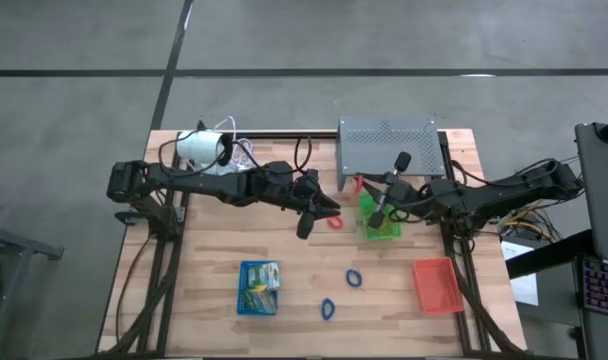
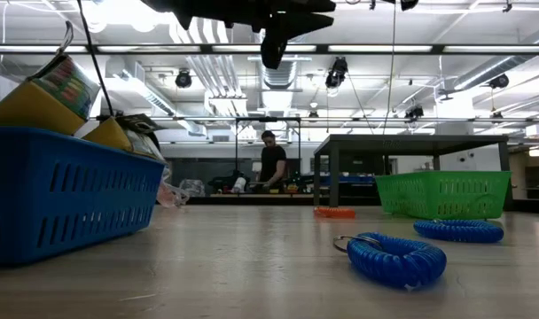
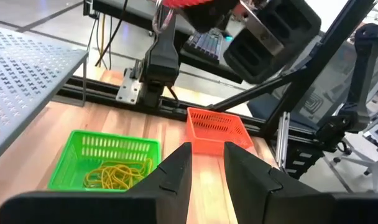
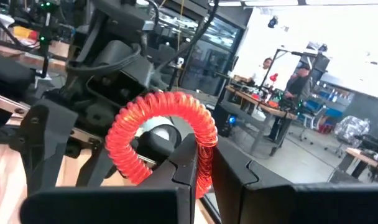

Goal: Pick & Place Office Desk Supplies
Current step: Put the orange spring keychain into the orange bin

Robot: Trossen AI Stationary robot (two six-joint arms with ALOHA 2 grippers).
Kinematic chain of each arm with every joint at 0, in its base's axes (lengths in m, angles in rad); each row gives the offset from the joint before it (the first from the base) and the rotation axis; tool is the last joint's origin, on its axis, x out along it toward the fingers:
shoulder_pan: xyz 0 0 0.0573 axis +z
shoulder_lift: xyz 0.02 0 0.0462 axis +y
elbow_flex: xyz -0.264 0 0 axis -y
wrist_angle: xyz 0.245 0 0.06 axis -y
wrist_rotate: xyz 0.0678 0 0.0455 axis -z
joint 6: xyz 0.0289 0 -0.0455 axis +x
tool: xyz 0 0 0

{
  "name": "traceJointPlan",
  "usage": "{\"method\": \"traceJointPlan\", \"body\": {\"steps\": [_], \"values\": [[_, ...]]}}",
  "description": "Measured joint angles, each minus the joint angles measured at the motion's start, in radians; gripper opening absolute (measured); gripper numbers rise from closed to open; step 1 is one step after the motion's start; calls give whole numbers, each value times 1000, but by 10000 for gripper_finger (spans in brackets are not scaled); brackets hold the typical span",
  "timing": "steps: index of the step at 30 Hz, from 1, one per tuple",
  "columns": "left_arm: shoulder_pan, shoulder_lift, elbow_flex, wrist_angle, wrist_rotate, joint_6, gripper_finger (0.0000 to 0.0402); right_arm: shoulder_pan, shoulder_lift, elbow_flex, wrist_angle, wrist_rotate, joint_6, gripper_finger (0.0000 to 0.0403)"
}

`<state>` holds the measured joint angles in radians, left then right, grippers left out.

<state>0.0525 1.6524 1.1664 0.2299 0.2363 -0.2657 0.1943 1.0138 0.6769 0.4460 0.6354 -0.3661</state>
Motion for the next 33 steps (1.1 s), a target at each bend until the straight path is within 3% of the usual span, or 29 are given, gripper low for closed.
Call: {"method": "traceJointPlan", "body": {"steps": [6, 10, 18, 24, 33], "values": [[1, -34, 0, 9, -9, 5, 99, 32, -80, 1, -173, 109, 79, 29], [3, -73, 0, 2, -83, 20, 99, 91, -149, 61, -477, 158, 178, 29], [11, -147, -2, -11, -216, 139, 99, 193, -195, 317, -1221, 142, 737, 29], [28, -151, -3, -44, -222, 139, 99, 257, -128, 514, -1657, -25, 1153, 29], [29, -152, -10, -50, -222, 101, 99, 285, -22, 658, -2025, -383, 1699, 29]]}}
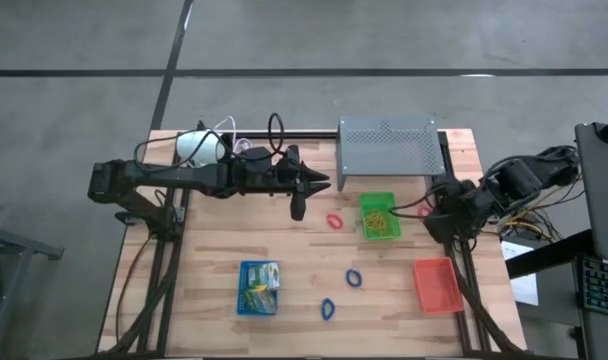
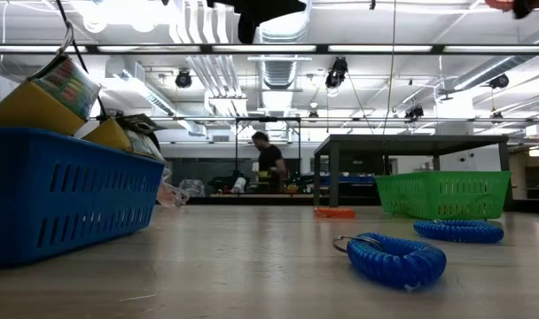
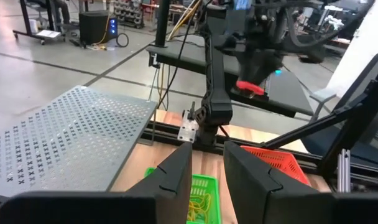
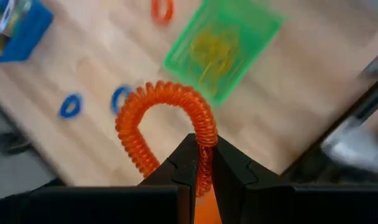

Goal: Pick & Place Office Desk Supplies
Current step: Put the orange spring keychain into the orange bin

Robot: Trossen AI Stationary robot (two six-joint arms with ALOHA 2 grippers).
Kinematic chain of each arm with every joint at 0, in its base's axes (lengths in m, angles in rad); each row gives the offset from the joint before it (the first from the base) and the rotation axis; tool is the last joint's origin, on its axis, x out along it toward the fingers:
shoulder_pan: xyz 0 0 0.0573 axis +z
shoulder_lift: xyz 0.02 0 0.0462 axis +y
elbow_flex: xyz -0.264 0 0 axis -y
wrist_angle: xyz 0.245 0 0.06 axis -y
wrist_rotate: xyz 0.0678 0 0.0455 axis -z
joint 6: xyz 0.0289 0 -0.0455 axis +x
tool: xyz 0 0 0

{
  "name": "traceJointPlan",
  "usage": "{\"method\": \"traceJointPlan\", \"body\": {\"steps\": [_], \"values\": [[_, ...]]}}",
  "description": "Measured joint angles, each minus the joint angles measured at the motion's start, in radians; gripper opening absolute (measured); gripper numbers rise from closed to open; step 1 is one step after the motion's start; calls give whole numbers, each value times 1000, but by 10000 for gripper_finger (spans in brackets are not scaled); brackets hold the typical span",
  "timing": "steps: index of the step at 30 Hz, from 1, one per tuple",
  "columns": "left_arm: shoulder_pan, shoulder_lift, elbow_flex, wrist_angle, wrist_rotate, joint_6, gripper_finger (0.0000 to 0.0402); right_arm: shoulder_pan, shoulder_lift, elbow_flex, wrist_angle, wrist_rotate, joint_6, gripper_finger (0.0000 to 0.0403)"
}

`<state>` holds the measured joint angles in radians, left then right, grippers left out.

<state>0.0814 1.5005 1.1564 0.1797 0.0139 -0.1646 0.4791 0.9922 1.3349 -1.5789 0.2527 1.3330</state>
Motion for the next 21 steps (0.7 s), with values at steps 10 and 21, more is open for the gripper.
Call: {"method": "traceJointPlan", "body": {"steps": [10, 21], "values": [[0, 0, 0, 3, 0, 4, 99, 128, 63, -61, 9, -228, 190, 29], [1, 0, 0, 6, 0, 11, 98, 393, 83, -183, 24, -264, 500, 29]]}}
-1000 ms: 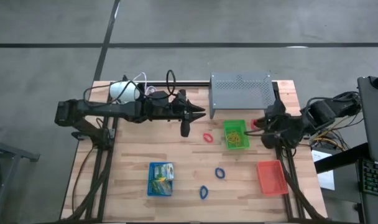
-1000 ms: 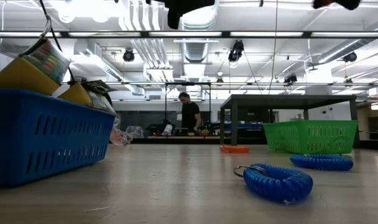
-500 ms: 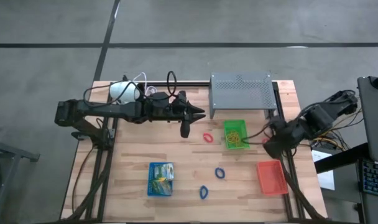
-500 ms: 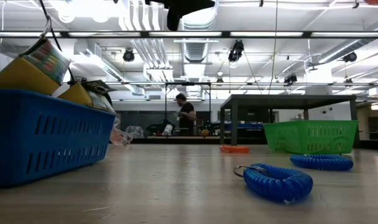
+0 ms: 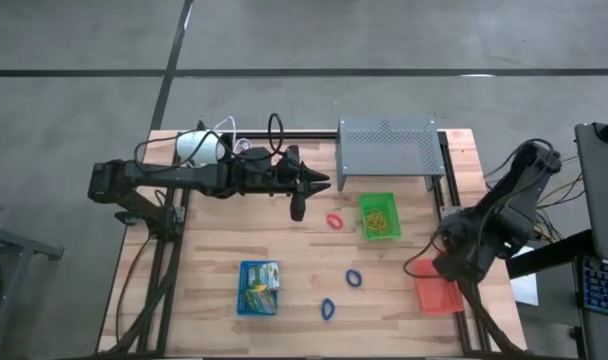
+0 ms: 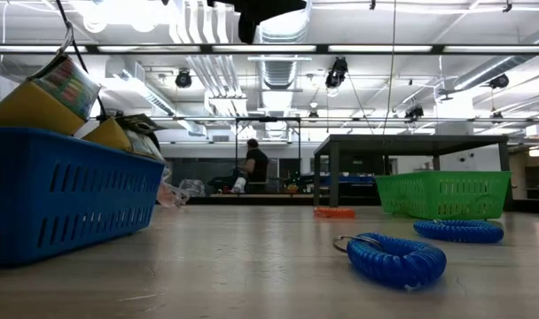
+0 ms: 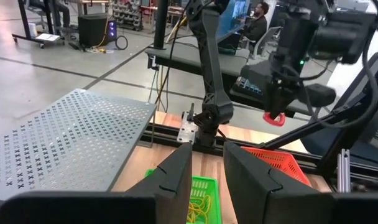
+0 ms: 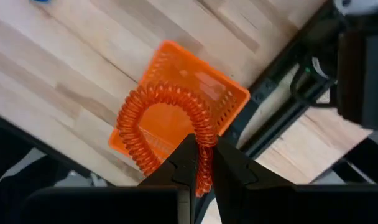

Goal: Pick & Place Office Desk Supplies
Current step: Put the orange spring keychain into the orange bin

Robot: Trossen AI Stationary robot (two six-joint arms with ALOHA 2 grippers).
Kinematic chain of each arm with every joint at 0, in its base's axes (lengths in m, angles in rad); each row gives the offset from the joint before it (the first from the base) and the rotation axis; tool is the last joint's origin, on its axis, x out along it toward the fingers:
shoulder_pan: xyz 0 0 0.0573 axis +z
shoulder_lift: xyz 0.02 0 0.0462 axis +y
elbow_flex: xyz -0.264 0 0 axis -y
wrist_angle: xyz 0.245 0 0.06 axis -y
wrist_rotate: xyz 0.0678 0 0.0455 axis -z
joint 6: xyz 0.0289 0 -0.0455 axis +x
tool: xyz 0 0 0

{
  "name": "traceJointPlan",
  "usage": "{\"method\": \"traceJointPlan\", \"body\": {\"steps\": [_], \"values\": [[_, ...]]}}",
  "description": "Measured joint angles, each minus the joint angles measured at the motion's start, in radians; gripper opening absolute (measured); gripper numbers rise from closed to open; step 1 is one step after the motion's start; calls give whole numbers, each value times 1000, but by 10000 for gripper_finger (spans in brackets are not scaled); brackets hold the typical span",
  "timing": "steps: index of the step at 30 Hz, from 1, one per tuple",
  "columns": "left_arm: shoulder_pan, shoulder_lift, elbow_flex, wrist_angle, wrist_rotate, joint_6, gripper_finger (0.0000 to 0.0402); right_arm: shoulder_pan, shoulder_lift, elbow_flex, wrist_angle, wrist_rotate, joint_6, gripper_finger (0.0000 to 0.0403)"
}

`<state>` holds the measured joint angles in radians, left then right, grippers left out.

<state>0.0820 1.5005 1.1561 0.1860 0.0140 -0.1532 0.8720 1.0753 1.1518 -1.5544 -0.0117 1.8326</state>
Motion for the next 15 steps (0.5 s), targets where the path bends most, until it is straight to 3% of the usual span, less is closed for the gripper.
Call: {"method": "traceJointPlan", "body": {"steps": [7, 15], "values": [[3, 0, 0, 2, 0, -1, 98, 157, 4, -152, 165, 10, 129, 29], [3, 0, 0, 4, 0, -4, 98, 191, 49, -361, 395, 9, 178, 29]]}}
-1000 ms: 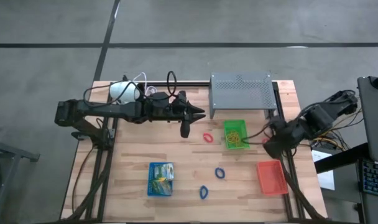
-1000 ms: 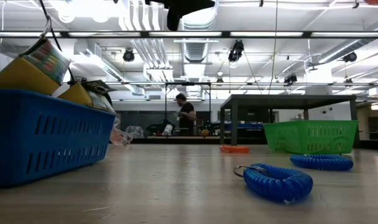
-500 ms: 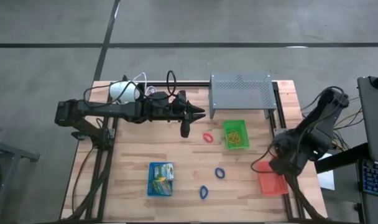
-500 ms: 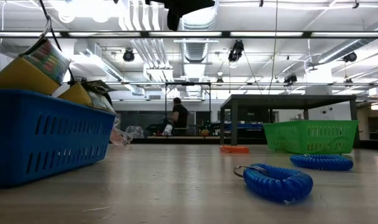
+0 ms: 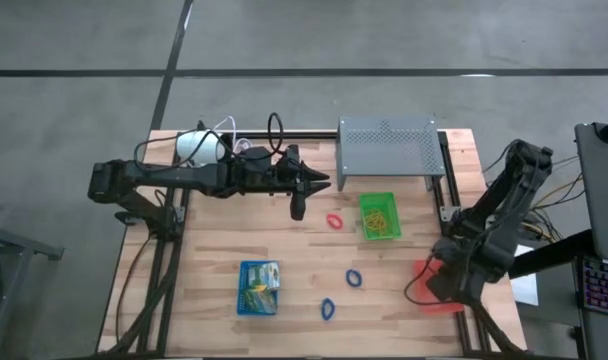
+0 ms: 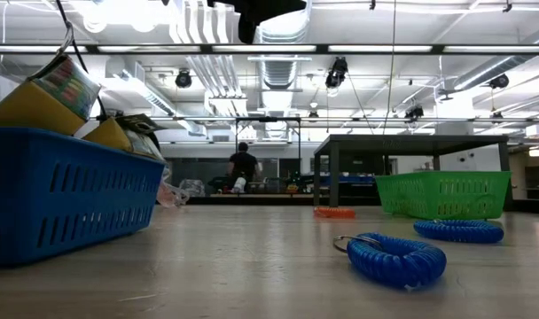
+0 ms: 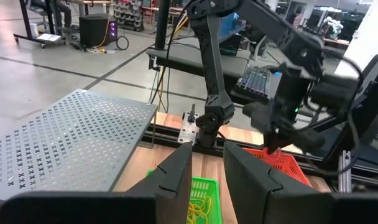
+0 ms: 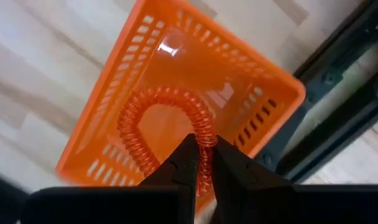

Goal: Pick & Place Office Desk Supplies
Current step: Put the orange spring keychain into the orange bin

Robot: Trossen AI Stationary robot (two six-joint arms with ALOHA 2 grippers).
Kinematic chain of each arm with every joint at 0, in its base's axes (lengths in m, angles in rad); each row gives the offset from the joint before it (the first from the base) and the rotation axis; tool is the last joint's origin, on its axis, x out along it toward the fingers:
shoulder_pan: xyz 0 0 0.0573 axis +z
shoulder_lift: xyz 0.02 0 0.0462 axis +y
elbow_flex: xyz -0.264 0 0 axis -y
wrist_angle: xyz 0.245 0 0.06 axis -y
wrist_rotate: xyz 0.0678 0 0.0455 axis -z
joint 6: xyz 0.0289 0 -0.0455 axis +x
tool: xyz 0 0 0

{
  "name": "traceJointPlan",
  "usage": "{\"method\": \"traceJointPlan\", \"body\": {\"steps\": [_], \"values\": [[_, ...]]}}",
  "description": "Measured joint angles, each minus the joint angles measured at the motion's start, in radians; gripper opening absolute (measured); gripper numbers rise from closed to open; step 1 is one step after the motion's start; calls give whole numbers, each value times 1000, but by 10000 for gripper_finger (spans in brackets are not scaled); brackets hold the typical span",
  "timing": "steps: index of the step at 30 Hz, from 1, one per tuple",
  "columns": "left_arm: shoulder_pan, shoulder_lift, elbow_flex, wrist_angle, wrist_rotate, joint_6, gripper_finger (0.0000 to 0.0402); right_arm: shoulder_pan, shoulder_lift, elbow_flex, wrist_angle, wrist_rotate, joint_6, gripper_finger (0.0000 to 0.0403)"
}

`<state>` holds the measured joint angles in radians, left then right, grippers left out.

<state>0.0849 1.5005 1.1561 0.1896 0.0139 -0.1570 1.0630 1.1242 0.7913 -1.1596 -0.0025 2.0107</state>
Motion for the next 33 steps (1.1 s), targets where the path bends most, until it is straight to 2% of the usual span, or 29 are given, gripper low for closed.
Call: {"method": "traceJointPlan", "body": {"steps": [12, 27, 33], "values": [[0, 0, -1, 0, 0, -24, 98, -1, 46, -53, 37, 10, -24, 29], [0, 0, -1, -1, 0, -27, 98, -1, 166, -132, 229, 3, -28, 29], [-1, 0, -1, -1, 0, -30, 98, -1, 198, -129, 237, 1, -33, 64]]}}
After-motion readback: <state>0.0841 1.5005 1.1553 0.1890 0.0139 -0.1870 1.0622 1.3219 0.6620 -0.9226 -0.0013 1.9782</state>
